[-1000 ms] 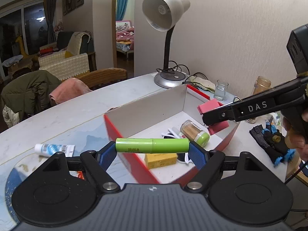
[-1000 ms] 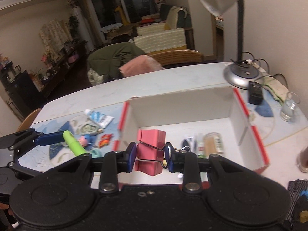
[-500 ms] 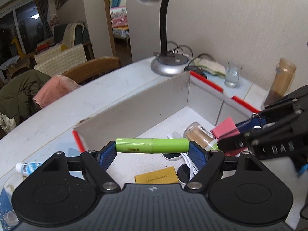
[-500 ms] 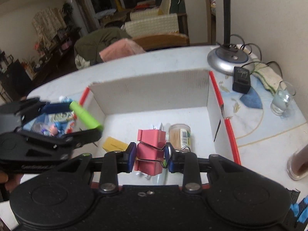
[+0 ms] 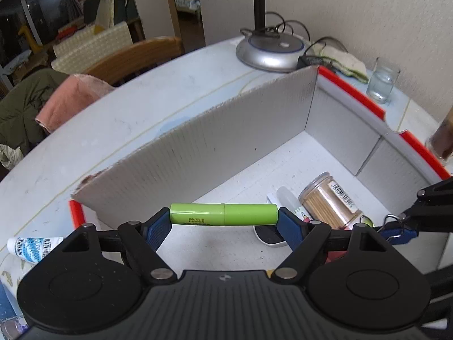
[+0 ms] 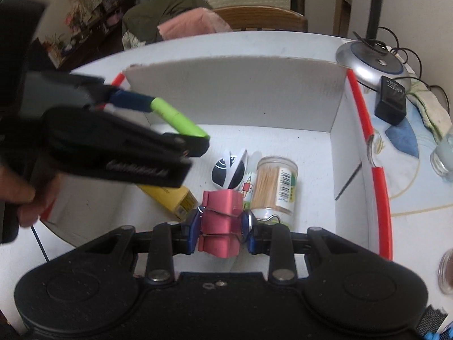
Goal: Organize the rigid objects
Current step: 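Lower both grippers into the box and open them to release lip balm and clip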
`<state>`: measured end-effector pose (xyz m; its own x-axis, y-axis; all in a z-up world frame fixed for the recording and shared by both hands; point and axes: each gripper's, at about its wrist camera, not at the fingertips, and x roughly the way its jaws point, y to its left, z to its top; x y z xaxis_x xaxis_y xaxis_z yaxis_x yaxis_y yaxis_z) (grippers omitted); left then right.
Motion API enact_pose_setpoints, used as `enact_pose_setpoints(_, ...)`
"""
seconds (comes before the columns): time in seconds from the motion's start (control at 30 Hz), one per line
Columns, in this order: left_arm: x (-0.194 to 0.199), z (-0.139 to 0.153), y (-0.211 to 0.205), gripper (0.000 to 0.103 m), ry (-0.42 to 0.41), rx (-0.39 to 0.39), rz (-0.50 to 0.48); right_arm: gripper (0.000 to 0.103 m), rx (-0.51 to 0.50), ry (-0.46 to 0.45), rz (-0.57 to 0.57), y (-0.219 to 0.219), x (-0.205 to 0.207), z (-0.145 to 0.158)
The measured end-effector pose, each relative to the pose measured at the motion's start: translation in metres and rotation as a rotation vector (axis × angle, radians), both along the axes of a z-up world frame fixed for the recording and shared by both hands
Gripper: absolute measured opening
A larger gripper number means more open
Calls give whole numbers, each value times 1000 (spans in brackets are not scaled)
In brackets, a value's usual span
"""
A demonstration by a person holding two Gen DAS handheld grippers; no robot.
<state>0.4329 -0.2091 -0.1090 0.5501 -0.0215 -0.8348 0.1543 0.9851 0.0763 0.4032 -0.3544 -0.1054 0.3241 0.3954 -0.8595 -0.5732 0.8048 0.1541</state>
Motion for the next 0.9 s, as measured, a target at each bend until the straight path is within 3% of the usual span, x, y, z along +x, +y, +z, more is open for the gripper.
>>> enact_pose_setpoints(0.23, 14, -16, 0, 81, 84, 22, 12, 27, -43, -1, 29, 9, 3, -6)
enact_pose_setpoints(0.6, 23, -36, -4, 81, 212, 36, 22, 27, -3, 7, 9, -1, 3, -2)
enact_pose_setpoints(0.9, 16, -31, -3, 81, 209, 30, 33, 31, 21, 1, -15, -10, 0, 4)
